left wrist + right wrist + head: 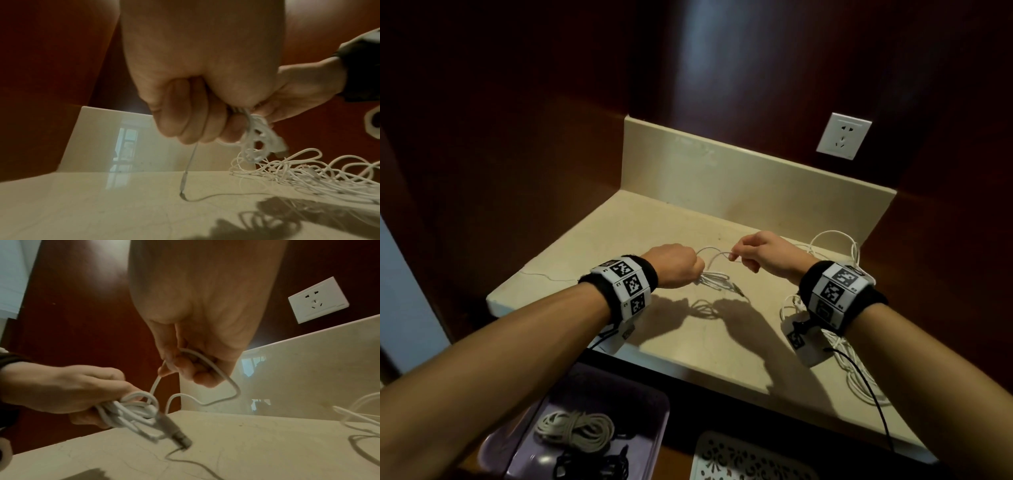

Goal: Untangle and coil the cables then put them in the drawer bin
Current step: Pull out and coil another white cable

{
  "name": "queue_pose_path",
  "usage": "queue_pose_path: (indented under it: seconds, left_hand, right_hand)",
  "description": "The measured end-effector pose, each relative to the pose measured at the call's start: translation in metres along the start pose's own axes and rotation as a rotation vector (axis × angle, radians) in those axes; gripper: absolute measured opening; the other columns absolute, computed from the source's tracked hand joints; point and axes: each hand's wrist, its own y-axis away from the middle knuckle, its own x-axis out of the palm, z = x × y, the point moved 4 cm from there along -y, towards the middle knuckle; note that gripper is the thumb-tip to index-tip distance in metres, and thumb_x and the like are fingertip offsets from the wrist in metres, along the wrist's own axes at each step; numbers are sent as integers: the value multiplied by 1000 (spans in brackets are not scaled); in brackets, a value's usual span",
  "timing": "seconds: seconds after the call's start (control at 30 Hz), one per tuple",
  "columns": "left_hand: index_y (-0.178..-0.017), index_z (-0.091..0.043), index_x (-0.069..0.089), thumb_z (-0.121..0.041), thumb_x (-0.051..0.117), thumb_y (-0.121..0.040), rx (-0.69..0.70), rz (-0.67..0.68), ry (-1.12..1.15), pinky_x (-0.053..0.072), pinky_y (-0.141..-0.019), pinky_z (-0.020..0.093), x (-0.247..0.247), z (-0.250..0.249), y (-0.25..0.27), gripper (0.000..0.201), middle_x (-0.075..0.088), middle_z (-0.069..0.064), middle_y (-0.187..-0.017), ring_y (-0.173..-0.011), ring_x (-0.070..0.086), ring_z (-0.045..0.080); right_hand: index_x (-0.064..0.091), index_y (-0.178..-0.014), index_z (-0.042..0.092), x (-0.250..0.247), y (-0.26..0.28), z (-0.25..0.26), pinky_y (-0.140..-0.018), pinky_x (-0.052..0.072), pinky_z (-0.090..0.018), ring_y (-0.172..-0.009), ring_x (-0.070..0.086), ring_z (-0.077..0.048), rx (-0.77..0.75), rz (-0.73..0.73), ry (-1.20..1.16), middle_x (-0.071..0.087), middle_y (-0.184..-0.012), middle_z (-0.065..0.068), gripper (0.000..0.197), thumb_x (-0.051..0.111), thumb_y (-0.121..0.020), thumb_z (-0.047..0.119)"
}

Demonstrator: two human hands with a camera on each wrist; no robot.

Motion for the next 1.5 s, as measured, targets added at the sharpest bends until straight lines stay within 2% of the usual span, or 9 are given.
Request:
queue_pose_path:
  seconds: [0.13, 0.27, 0.4, 0.63, 0.9, 1.03, 1.2, 1.37, 1.5]
  left_hand:
    - [-94, -7, 60, -40, 21, -103, -75, -122, 56, 37, -68, 34, 1, 6, -6, 53, 61, 16, -90, -77, 52, 31]
    - [-78, -11, 60, -60, 18, -99, -126, -228, 238, 43, -75, 37, -1, 14, -7, 68, 62, 13, -84, -79, 57, 30]
    - [-75, -5, 64, -74, 22, -90, -144, -255, 388, 42, -68, 36, -2, 13, -8, 82, 65, 13, -78, -67, 55, 26]
    - [-64, -11, 54, -43, 39, -97, -48, -232, 659, 24, -40, 23, -12, -8, -6, 49, 44, 4, -56, -38, 29, 16]
    - [-56, -17, 40, -34, 40, -99, 81, -37, 753, 17, -38, 20, -16, -14, 8, 47, 26, 0, -48, -38, 17, 15]
    - [-54, -18, 39, -33, 41, -99, 92, 67, 768, 14, -42, 23, -12, -15, 14, 47, 23, 0, -51, -41, 14, 16]
    - [-55, -18, 37, -30, 41, -98, 106, 110, 751, 17, -42, 24, -12, -15, 22, 45, 24, 3, -52, -43, 16, 17]
    - [-55, -18, 33, -27, 42, -97, 110, 189, 722, 14, -43, 21, -13, -13, 30, 44, 23, -1, -49, -41, 14, 15]
    - [-54, -17, 35, -29, 43, -96, 107, 251, 629, 16, -43, 23, -13, -12, 34, 44, 25, 1, -50, -41, 15, 16]
  right_hand:
    - [69, -95, 2, 6, 5, 11, -52, 34, -16, -54, 41, -10, -87, -37, -38, 48, -61, 0, 18, 52, -98, 9]
    - [70, -93, 3, 16, 9, 10, -56, 36, -16, -54, 43, -7, -147, -51, -56, 51, -61, 3, 14, 57, -95, 7]
    - [72, -87, 5, 25, 8, 1, -63, 39, -23, -54, 46, -9, -153, -72, -119, 54, -58, 4, 12, 61, -92, 7]
    - [73, -80, 29, 37, 5, -7, -64, 37, -32, -59, 43, -21, -160, -87, -128, 54, -58, -4, 16, 64, -92, 24]
    - [77, -76, 14, 21, 9, -26, -60, 33, -30, -58, 40, -21, -37, -66, -89, 49, -54, -2, 33, 64, -90, 42]
    - [75, -76, 16, 18, 9, -28, -64, 39, -31, -60, 46, -16, -61, -10, -44, 55, -61, -4, 24, 65, -90, 33]
    - [69, -80, 18, 25, 11, -26, -64, 45, -27, -63, 49, -11, -75, 77, -76, 68, -78, 1, 25, 56, -94, 2]
    - [73, -88, 9, 18, 14, -31, -67, 43, -27, -66, 50, -13, 0, 121, 47, 63, -75, -4, 13, 62, -93, 15]
    - [68, -94, -6, 9, 9, -33, -60, 52, -29, -57, 52, -16, 66, 85, 123, 52, -63, -9, 19, 54, -95, 8]
